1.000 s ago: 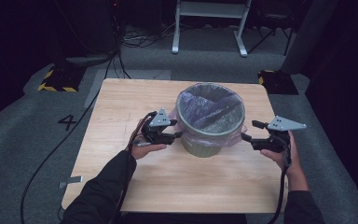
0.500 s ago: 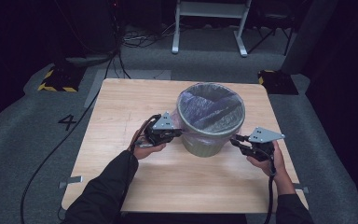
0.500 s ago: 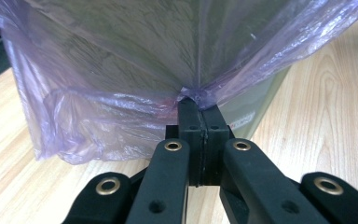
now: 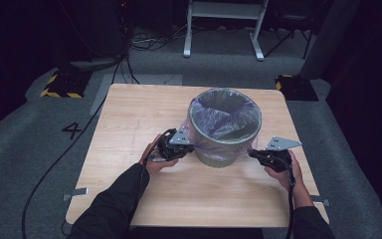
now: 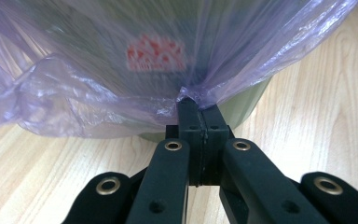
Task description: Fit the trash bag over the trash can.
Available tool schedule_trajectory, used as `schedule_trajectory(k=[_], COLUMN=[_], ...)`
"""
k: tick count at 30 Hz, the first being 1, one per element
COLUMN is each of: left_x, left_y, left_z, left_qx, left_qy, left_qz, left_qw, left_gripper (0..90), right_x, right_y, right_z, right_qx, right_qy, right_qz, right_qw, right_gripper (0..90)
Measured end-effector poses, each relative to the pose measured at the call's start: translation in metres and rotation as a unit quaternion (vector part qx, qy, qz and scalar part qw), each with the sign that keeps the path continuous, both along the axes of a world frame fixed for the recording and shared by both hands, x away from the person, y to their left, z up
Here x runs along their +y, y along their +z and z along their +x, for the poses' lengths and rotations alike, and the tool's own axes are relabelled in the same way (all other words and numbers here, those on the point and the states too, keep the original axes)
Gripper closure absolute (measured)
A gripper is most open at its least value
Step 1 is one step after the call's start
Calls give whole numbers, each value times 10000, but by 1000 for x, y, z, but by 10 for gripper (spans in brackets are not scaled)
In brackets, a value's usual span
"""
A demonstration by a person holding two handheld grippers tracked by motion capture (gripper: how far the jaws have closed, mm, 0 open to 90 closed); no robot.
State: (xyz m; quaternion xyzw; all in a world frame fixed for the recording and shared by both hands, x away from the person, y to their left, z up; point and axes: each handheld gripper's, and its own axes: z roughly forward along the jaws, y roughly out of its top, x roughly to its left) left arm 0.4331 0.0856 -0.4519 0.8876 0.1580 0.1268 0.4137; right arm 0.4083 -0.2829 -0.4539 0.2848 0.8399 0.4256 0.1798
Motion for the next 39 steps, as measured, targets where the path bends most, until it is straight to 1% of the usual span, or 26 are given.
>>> schedule_trajectory(k=[3,4,5,6,7,9,10,12,13,14,15,16,17,19,20,23,24,26,27,29,30,32,33,35,37,39], left_x=[1,2,2,4,5,8,9,12,13,15,17,18,21,26,28,33,35,41,42,47,50,56,59,66,72,77], left_y=[-5,-7,-8,-9,-9,-7,-5,-4,-4,-5,-6,-6,-7,-9,-10,-11,-12,-14,-14,-17,-18,-20,-21,-24,-27,-30], left_z=[2,2,2,2,0,-5,-7,-14,-18,-21,-25,-28,-31,-39,-42,-53,-56,-62,-64,-69,-71,-72,-73,-75,-76,-78], left_qx=[37,67,60,84,113,2,22,38,58,120,209,229,236,362,377,327,337,309,294,221,201,247,269,333,384,431], left_qy=[95,138,219,230,175,201,204,218,238,268,338,395,419,381,367,403,409,412,425,498,526,613,660,706,763,800], left_qz=[24,28,34,-17,-48,-115,-141,-315,-340,-338,-358,-357,-374,-392,-375,-255,-222,-159,-132,18,71,132,165,151,159,218], left_qw=[9999,9999,9997,9997,9998,9997,9997,9993,9991,9990,9986,9983,9981,9978,9979,9983,9983,9985,9986,9985,9984,9977,9973,9968,9962,9956], left_gripper=[897,896,869,802,794,696,636,559,509,441,380,326,295,258,241,200,194,174,175,169,163,167,164,169,165,166], right_x=[-1,-2,-3,-4,-5,-7,-8,-11,-12,-14,-15,-17,-19,-24,-27,-35,-36,-39,-40,-42,-42,-42,-42,-42,-43,-45], right_y=[-7,-9,-11,-12,-12,-12,-12,-12,-11,-10,-10,-9,-8,-5,-5,-1,0,4,7,11,12,14,14,12,12,15], right_z=[6,8,10,11,11,12,12,12,11,11,10,9,8,6,5,2,0,-4,-8,-14,-16,-21,-23,-27,-30,-33], right_qx=[229,294,357,379,398,396,391,411,414,401,419,432,421,427,424,409,403,297,207,134,117,42,59,77,7,-49], right_qy=[-77,-109,-134,-147,-155,-243,-283,-308,-329,-381,-409,-382,-358,-377,-377,-417,-413,-413,-459,-408,-390,-302,-263,-190,-301,-316], right_qz=[-44,-13,28,70,118,71,66,129,139,137,142,145,142,223,251,360,361,330,362,399,380,335,296,214,105,153], right_qw=[9997,9995,9993,9992,9990,9989,9988,9986,9985,9984,9982,9982,9984,9981,9981,9976,9977,9982,9981,9983,9984,9990,9992,9996,9995,9994], right_gripper=[900,900,900,900,900,900,885,851,822,767,737,712,684,613,587,445,421,354,295,225,209,189,180,164,171,175])
